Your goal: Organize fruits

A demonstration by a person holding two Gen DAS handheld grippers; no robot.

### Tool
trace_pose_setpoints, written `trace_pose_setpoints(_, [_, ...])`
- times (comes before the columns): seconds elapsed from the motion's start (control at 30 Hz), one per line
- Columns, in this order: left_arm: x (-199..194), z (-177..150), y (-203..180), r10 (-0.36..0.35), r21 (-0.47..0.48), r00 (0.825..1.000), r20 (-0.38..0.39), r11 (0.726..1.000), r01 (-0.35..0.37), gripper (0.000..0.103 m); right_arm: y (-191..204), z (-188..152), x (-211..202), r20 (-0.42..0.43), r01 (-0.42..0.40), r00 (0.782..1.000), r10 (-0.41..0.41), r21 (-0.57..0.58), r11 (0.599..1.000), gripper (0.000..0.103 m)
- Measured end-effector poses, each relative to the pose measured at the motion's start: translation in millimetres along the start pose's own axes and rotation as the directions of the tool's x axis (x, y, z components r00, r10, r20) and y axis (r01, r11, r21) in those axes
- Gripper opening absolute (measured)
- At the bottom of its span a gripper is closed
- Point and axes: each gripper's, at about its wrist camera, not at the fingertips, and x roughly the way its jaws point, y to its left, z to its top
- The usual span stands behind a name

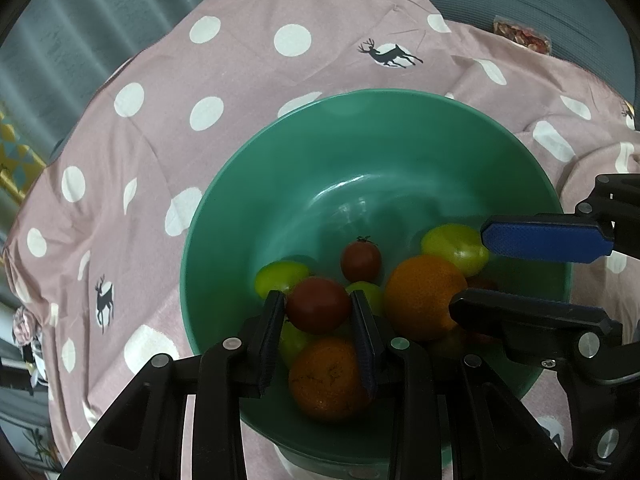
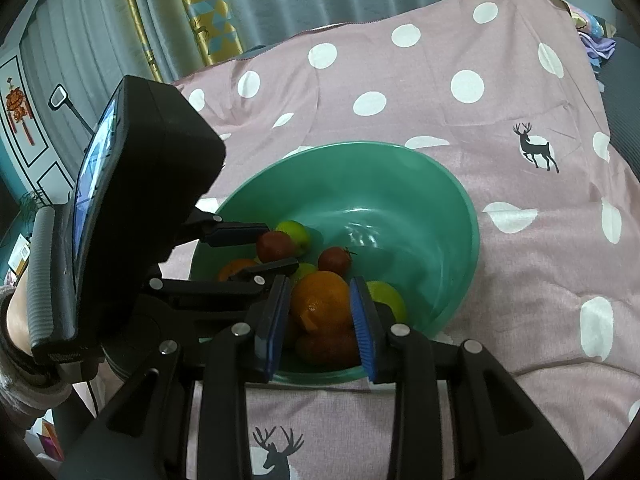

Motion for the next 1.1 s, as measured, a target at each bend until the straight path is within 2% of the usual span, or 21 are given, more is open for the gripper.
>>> trace_pose_setpoints(0.4, [-7, -1, 2, 0.006, -0.018, 1.0, 0.005, 1.0, -0.006, 0.035, -1, 1, -8, 0.011, 0.011, 1.0, -0.011, 0.007, 1.0, 0.033])
trace_pose_setpoints(0.47, [-11, -1, 4, 0.012, -0.027, 1.0, 0.01, 1.0, -0.012, 0.049, -1, 1, -11, 0.015, 0.016, 1.0, -0.016, 0.011, 1.0, 0.035])
trace_pose_setpoints(0.53, [-16, -1, 6, 0.023, -0.04, 0.999, 0.022, 0.999, -0.022, 0.058, -1, 2, -15, 0.024, 0.018, 1.0, -0.018, 0.019, 1.0, 0.04])
trace_pose_setpoints(0.7, [-28, -3, 12, 0.033, -0.081, 0.999, 0.037, 0.996, -0.03, 0.069, 0, 3, -25, 0.041, 0.027, 0.999, -0.028, 0.026, 0.999, 0.046])
trace_pose_setpoints(0.8, [-35, -5, 16, 0.031, -0.114, 0.999, 0.044, 0.993, -0.026, 0.076, 0, 4, -32, 0.05, 0.038, 0.998, -0.04, 0.041, 0.998, 0.057])
trace_pose_setpoints(0.87, [-41, -8, 19, 0.03, -0.136, 0.998, 0.053, 0.99, -0.022, 0.081, -1, 4, -37, 0.054, 0.049, 0.997, -0.052, 0.055, 0.997, 0.068])
trace_pose_setpoints(0.93, [-48, -9, 21, 0.031, -0.161, 0.997, 0.067, 0.987, -0.02, 0.081, 0, 5, -42, 0.057, 0.062, 0.996, -0.066, 0.064, 0.996, 0.083])
trace_pose_setpoints(1.0, [-58, -10, 23, 0.036, -0.185, 0.995, 0.09, 0.983, -0.018, 0.082, 2, 6, -48, 0.061, 0.077, 0.995, -0.081, 0.063, 0.995, 0.091])
trace_pose_setpoints(1.07, [-66, -12, 25, 0.037, -0.206, 0.994, 0.104, 0.978, -0.015, 0.092, 4, 6, -53, 0.064, 0.088, 0.994, -0.092, 0.062, 0.994, 0.098])
trace_pose_setpoints(1.1, [-71, -13, 25, 0.044, -0.212, 0.993, 0.112, 0.977, -0.019, 0.093, 4, 6, -56, 0.068, 0.094, 0.993, -0.099, 0.065, 0.993, 0.101])
